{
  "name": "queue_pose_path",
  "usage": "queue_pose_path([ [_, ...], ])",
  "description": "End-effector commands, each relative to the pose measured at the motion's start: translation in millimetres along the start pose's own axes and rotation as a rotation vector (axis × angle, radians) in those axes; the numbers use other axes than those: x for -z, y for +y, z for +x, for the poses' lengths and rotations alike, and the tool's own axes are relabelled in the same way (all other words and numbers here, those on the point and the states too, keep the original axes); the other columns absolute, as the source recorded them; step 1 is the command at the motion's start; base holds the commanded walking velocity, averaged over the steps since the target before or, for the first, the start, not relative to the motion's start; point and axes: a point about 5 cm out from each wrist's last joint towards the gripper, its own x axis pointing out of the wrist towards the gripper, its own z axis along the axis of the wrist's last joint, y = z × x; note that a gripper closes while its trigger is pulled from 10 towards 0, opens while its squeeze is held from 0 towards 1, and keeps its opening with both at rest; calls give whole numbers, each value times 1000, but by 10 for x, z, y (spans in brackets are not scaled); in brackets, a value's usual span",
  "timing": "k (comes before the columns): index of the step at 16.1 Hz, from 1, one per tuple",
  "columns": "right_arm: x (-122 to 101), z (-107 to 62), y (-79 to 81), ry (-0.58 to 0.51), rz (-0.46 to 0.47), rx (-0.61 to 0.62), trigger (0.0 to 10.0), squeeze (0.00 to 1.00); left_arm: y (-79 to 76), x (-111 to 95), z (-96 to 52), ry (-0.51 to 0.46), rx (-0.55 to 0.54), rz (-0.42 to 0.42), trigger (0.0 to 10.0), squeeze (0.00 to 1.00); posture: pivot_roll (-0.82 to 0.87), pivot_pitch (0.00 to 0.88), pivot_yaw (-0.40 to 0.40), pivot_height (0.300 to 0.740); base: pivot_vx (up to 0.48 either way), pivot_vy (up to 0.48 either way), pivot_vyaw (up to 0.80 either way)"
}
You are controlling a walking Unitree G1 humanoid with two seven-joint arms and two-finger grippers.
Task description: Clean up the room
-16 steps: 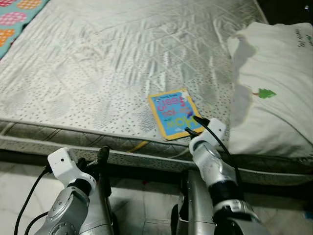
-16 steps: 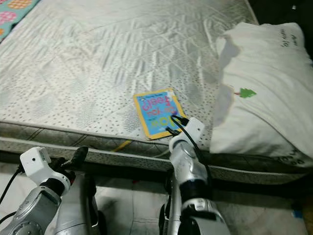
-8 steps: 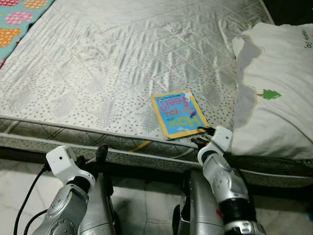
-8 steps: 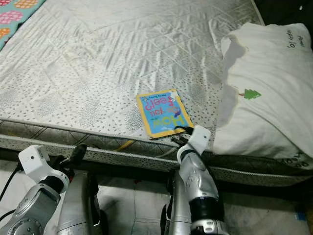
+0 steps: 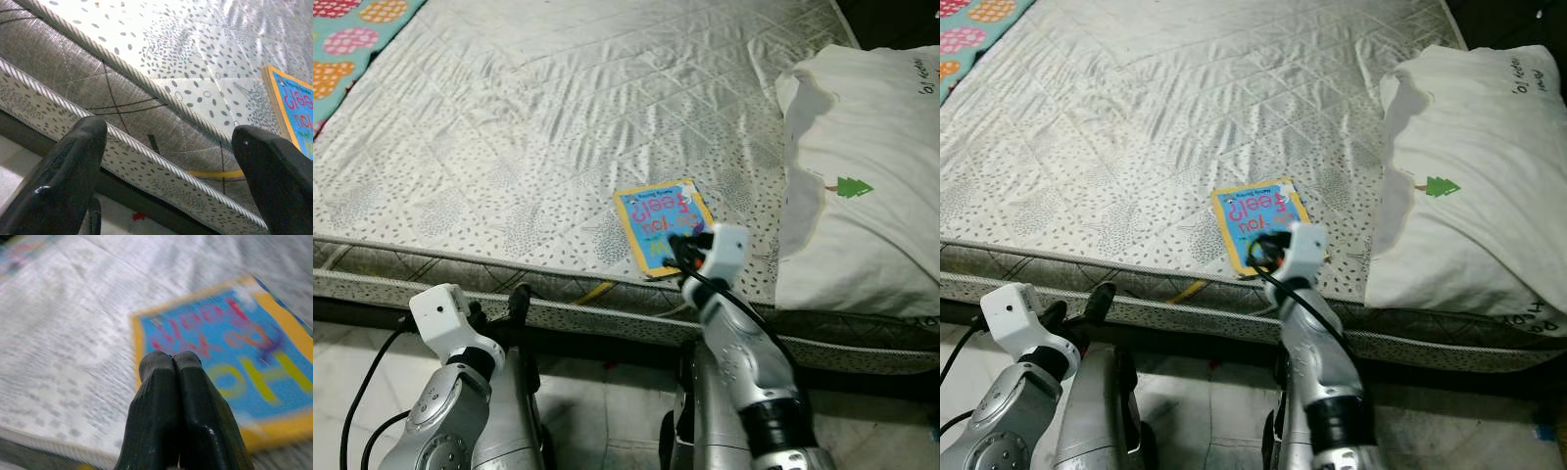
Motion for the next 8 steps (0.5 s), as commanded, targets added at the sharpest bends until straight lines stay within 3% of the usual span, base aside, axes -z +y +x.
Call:
queue_pose_path([
  [1, 9, 65, 142, -14, -14, -59, 10000, 0, -1, 21, 1, 6, 5, 13, 10000, 0, 83, 141, -29, 521, 0, 0, 0],
  [2, -2, 142, 260, -31, -21, -89, 10000, 1000, -7, 16, -7, 4, 7, 19, 10000, 0, 100, 151, -30, 521, 0, 0, 0],
  [3, 7, 257, 431, -36, -21, -121, 10000, 1000, -15, 11, -21, -1, 5, 23, 10000, 0, 113, 160, -36, 521, 0, 0, 0],
  [8, 153, 401, 547, 26, -94, -112, 10000, 1000, -11, 19, -101, -8, -16, 22, 10000, 0, 135, 188, -58, 521, 0, 0, 0],
])
